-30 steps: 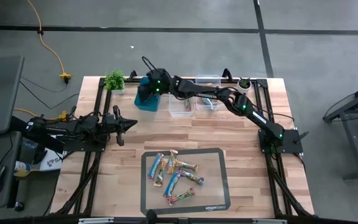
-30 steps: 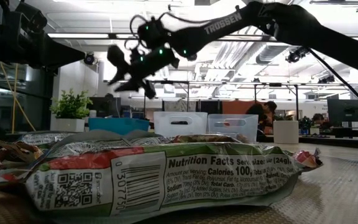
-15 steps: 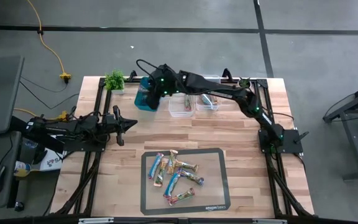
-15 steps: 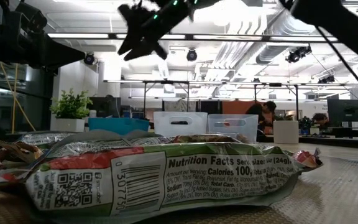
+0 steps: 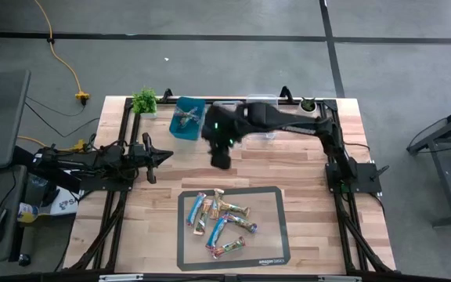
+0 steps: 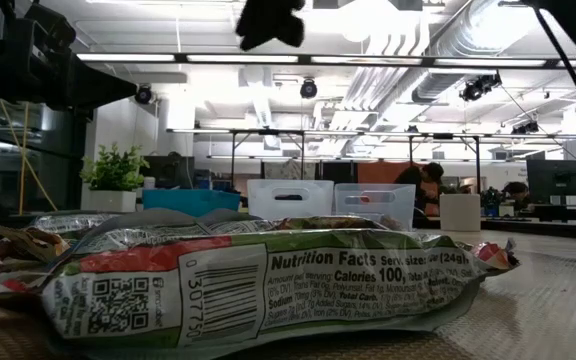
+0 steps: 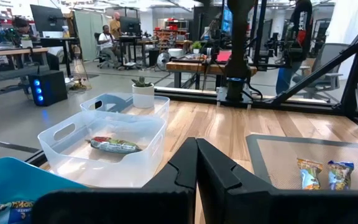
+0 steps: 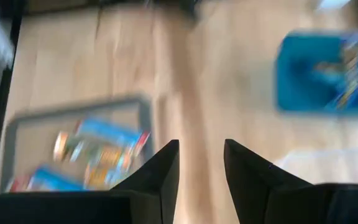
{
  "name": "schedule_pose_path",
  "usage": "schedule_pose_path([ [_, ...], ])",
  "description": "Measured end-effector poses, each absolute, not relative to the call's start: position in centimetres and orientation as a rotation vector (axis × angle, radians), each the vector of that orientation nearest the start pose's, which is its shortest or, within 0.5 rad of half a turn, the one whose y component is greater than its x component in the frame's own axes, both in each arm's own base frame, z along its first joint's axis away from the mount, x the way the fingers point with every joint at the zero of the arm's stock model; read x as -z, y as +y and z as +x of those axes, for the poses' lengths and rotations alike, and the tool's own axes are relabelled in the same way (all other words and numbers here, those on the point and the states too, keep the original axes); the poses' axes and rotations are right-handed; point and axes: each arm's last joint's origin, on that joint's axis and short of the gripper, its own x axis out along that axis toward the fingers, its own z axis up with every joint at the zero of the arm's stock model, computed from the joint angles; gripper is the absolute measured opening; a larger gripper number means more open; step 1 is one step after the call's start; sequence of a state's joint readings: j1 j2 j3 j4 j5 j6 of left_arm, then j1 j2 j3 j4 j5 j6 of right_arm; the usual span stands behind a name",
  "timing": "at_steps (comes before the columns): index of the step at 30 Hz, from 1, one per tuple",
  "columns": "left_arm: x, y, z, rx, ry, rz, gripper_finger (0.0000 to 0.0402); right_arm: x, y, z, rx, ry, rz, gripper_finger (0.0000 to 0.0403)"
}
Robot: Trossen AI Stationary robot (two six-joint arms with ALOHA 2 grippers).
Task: Pick and place Granola Bars by type
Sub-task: Put the right yellow granola bar into the right transparent bin
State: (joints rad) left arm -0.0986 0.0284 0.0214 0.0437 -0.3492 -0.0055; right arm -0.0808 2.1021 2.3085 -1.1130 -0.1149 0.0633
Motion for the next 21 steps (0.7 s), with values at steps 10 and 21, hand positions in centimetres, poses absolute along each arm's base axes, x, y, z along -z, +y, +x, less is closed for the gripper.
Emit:
schedule_pose_path([
  [10, -17.3, 0.0, 9.7, -0.251, -0.036, -0.013, 0.0, -34.6, 4.4, 41.8, 0.061, 1.201, 0.137, 0.011],
  [21, -17.3, 0.0, 9.7, -0.251, -0.037, -0.013, 0.0, -34.5, 10.8, 40.4, 0.166, 1.192, 0.205, 0.0111],
])
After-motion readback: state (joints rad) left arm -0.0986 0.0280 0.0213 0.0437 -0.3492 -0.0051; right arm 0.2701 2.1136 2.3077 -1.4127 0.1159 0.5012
